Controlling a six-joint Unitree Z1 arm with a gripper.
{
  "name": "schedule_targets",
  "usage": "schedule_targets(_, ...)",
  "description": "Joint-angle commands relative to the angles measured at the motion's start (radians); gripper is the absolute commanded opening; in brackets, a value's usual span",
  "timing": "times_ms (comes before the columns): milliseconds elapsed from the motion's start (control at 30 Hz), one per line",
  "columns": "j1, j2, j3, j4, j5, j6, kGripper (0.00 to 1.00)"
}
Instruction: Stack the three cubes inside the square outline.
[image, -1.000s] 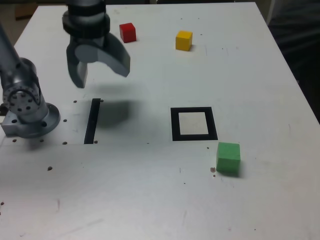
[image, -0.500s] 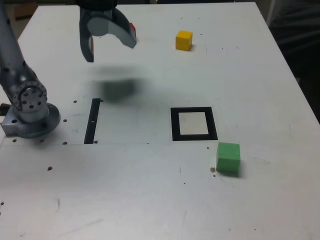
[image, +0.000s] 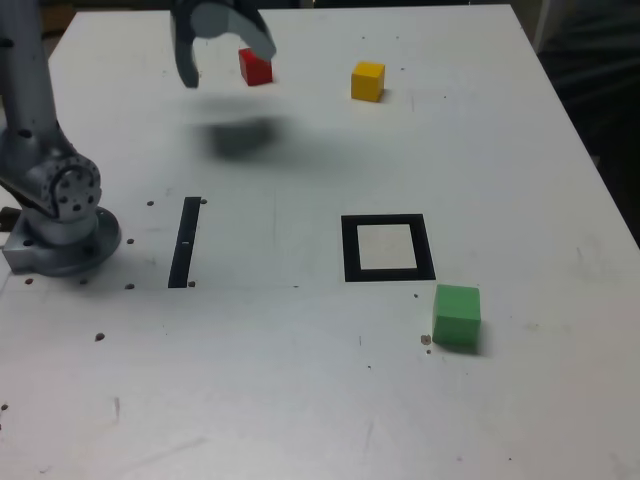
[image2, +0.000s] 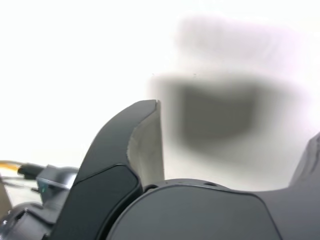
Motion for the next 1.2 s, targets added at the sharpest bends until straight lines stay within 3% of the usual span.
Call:
schedule_targets(0,0.031,0.041,-0.047,0.015,0.002,0.023,1.00)
schedule_targets(333,0.126,0.204,-0.261,0.070,0.003,0.092,0.99)
schedule_targets(900,0.138,0.414,-0.427,0.095,-0.010,0.087,0.96)
schedule_targets(1033,0.138,0.460,-0.460,0.101,-0.018,0.081,0.88)
schedule_targets(1167,0.139,0.482,-0.485,0.107,-0.009,0.061,0.67)
